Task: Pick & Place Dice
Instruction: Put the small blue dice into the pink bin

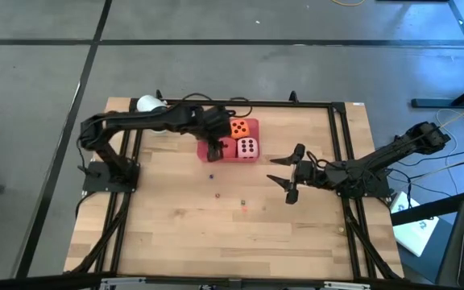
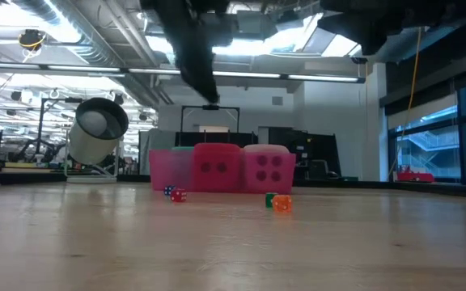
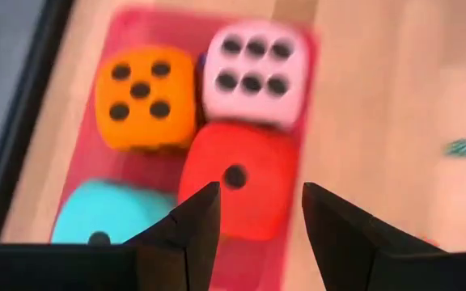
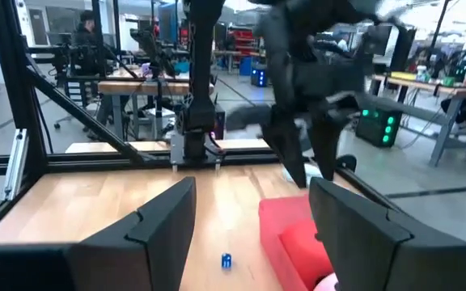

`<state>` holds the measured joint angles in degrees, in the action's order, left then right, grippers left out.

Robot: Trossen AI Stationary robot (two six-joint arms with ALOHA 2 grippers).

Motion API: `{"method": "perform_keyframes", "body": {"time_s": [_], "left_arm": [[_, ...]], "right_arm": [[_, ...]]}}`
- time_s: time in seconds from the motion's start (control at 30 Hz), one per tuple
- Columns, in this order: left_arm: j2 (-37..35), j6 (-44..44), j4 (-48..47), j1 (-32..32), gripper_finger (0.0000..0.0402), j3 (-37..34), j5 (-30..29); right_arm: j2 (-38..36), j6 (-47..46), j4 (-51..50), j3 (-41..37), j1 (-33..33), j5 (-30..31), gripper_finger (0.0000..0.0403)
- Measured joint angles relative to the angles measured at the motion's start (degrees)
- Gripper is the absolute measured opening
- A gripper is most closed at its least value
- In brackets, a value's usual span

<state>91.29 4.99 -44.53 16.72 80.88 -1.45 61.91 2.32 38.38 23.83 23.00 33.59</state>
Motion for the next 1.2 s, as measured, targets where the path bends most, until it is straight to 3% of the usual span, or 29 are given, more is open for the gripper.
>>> {"method": "perform_keyframes", "body": {"time_s": [0.3,0.47,0.7,0.83,1.0,1.2], "left_arm": [[-10.34,0.14,7.21,-10.42,0.0169,-1.83,-0.3],[-19.07,0.97,21.82,-14.84,0.0169,-16.39,-0.5],[-32.84,-7.63,43.15,-17.56,0.0169,-40.78,-0.9],[-36.81,-12.81,58.66,-19.73,0.0169,-52.59,0.01],[-36.22,-17.63,68.36,-22.24,0.0169,-60.76,0.29],[-33.32,-17.88,69.85,-24.68,0.0169,-64.2,-6.37]], "right_arm": [[0.0,1.27,2.38,0.0,-0.81,0.01,0.0241],[0.0,1.32,2.98,0.0,-1.66,0.01,0.0241],[0.0,-1.18,3.22,0.0,-3.01,0.0,0.0241],[0.0,-4.79,3.19,0.0,-3.19,-0.08,0.0241],[0.03,-6.94,3.19,0.0,-3.19,-4.65,0.0241],[3.21,-10.46,2.21,0.04,-2.67,-5.78,0.0241]]}}
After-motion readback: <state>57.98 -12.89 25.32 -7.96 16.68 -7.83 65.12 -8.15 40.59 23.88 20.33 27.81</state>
